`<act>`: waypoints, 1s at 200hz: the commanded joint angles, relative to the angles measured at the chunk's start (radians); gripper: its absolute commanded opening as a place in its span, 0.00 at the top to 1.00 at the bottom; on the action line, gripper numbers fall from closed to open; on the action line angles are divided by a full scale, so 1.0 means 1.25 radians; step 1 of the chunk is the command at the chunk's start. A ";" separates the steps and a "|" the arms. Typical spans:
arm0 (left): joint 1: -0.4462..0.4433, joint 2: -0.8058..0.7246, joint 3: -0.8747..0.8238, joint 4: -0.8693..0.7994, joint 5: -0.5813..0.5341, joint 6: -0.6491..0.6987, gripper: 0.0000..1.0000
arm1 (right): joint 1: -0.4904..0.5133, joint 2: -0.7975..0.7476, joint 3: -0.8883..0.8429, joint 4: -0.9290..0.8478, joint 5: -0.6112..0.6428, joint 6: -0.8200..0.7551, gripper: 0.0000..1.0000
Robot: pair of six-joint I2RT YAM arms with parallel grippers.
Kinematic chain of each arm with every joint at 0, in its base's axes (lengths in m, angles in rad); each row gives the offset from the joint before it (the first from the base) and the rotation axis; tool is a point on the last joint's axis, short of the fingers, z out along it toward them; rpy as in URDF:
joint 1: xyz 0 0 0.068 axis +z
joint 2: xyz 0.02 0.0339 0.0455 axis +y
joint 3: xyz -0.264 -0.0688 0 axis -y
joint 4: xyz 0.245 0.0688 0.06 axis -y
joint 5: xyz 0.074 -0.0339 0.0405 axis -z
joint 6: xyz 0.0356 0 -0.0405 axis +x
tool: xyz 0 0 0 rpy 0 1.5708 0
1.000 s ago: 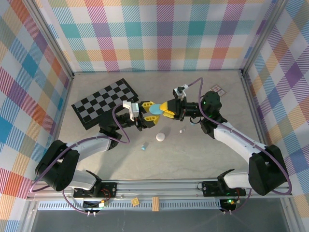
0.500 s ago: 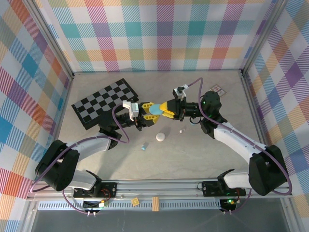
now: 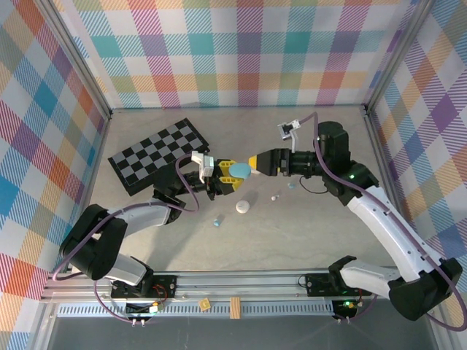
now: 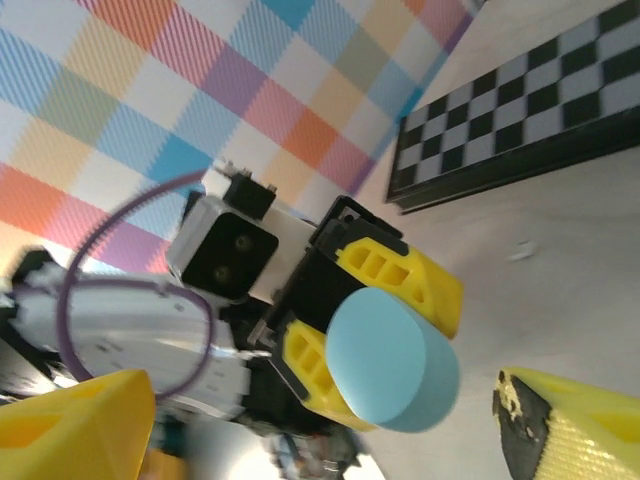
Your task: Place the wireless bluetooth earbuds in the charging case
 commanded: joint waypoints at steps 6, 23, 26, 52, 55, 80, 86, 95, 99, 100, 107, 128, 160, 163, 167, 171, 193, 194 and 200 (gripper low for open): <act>0.008 0.002 0.006 0.033 0.077 -0.058 0.65 | 0.014 -0.014 0.042 -0.226 0.064 -0.364 0.09; 0.010 -0.003 -0.004 0.032 0.076 -0.062 0.64 | 0.035 -0.022 0.047 -0.247 0.107 -0.482 0.06; 0.009 -0.003 -0.005 0.032 0.077 -0.062 0.64 | 0.040 -0.023 0.047 -0.248 0.113 -0.500 0.06; 0.010 -0.007 -0.010 0.030 0.077 -0.068 0.64 | 0.092 -0.013 0.049 -0.247 0.164 -0.602 0.03; 0.010 -0.006 -0.010 0.030 0.077 -0.068 0.64 | 0.097 -0.010 0.051 -0.246 0.174 -0.607 0.03; 0.010 -0.008 -0.010 0.028 0.080 -0.068 0.64 | 0.124 0.034 0.066 -0.229 0.233 -0.613 0.03; 0.010 -0.008 -0.009 0.028 0.081 -0.069 0.64 | 0.126 0.044 0.069 -0.220 0.247 -0.608 0.03; 0.009 -0.008 -0.008 0.029 0.084 -0.070 0.64 | 0.127 0.057 0.073 -0.208 0.268 -0.597 0.03; 0.010 -0.008 -0.008 0.028 0.085 -0.071 0.64 | 0.127 0.061 0.074 -0.203 0.278 -0.592 0.03; 0.010 -0.007 -0.008 0.029 0.085 -0.071 0.64 | 0.127 0.062 0.074 -0.201 0.281 -0.591 0.03; 0.010 -0.009 -0.008 0.029 0.088 -0.071 0.64 | 0.127 0.068 0.073 -0.186 0.300 -0.577 0.03; 0.010 -0.015 -0.010 0.029 0.092 -0.072 0.64 | 0.127 0.068 0.067 -0.144 0.333 -0.545 0.03; 0.010 -0.020 -0.022 0.027 0.090 -0.069 0.64 | 0.128 0.057 0.063 -0.105 0.365 -0.507 0.04; 0.010 -0.022 -0.022 0.027 0.090 -0.068 0.64 | 0.127 0.056 0.064 -0.103 0.367 -0.504 0.04; 0.010 -0.022 -0.023 0.027 0.090 -0.068 0.64 | 0.127 0.056 0.064 -0.101 0.368 -0.501 0.04; 0.010 -0.023 -0.024 0.027 0.090 -0.068 0.64 | 0.127 0.054 0.064 -0.101 0.370 -0.498 0.04; 0.010 -0.026 -0.028 0.026 0.090 -0.066 0.64 | 0.127 0.057 0.070 -0.099 0.376 -0.479 0.05; 0.010 -0.026 -0.028 0.026 0.090 -0.066 0.64 | 0.127 0.057 0.071 -0.098 0.376 -0.479 0.05; 0.010 -0.028 -0.028 0.026 0.090 -0.066 0.64 | 0.127 0.058 0.073 -0.099 0.381 -0.475 0.05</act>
